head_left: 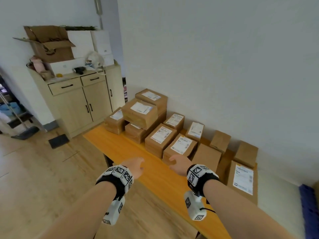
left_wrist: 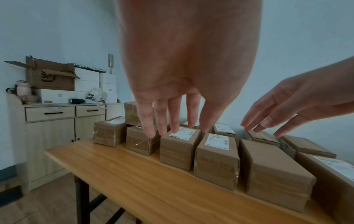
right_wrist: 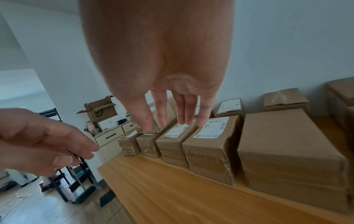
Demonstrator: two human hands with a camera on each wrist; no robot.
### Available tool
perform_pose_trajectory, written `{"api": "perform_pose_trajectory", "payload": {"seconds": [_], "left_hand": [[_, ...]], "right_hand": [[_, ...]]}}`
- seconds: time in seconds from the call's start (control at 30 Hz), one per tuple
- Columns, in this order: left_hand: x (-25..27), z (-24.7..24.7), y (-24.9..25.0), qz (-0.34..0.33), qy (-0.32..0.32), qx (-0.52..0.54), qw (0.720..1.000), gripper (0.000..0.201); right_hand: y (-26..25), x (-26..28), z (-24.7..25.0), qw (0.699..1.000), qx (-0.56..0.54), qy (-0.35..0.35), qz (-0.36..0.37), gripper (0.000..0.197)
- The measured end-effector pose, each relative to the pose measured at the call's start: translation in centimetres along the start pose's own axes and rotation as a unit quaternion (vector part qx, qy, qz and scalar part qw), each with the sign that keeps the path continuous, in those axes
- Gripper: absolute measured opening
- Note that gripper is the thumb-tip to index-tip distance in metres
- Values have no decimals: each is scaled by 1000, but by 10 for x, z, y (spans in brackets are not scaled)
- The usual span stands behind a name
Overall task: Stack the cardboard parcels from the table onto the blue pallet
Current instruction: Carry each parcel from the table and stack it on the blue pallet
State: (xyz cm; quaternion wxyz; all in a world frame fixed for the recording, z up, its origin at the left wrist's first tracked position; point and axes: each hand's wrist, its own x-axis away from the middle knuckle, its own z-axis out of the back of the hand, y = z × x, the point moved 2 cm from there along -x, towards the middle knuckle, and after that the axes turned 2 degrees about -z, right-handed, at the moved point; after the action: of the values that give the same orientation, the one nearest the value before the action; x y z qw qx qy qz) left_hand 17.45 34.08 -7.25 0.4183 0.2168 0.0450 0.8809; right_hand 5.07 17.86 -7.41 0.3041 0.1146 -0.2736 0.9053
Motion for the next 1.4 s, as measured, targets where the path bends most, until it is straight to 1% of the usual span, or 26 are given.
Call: {"api": "perform_pose_trajectory", "payload": {"seconds": [0.1,0.2,0.33,0.47,0.6,0.67,0.73,0.87,0.93,1.13,1.2,1.27,1.33,1.4], "left_hand": [[-26,20,-29,-24,15,-5,1000,46],[-52,40,-64,-48,25,-8,999,45],[-87,63,-112,-76,5,-17,997,43],[-123,88,-153,-104,-5,-11,995,41],[-165,113,-187,-121,-6,8,993,41],[-181,122,-197,-123,-2,16,992,40],[-199,132,-207,-125,2,28,992,38],[-240,150,-222,-127,18,66,990,39],[-258,158,-227,-125,28,94,987,40],[-308,179,-230,-136,66,151,977,51],[-324,183,-229,-145,59,165,974,57],[-337,185,-227,-138,45,186,972,63],[-350,186,-225,-120,32,206,971,67],[-360,188,-223,-104,11,235,966,69]], "right_hand": [[-24,-26,0,999,-15,19,-25,39],[-50,-52,-2,997,-49,34,-49,40],[-86,-86,-3,992,-79,41,-87,44],[-122,-119,4,987,-84,75,-114,35],[-147,-153,6,983,-101,86,-127,35],[-155,-168,8,984,-93,81,-132,36],[-161,-185,12,982,-96,93,-136,39],[-166,-219,21,974,-118,132,-142,37],[-165,-236,25,970,-130,155,-137,39],[-159,-280,38,949,-200,209,-127,64],[-158,-292,44,942,-218,222,-123,69],[-155,-303,47,932,-256,227,-124,70],[-151,-314,47,920,-292,221,-143,69],[-147,-323,44,907,-320,208,-179,74]]}}
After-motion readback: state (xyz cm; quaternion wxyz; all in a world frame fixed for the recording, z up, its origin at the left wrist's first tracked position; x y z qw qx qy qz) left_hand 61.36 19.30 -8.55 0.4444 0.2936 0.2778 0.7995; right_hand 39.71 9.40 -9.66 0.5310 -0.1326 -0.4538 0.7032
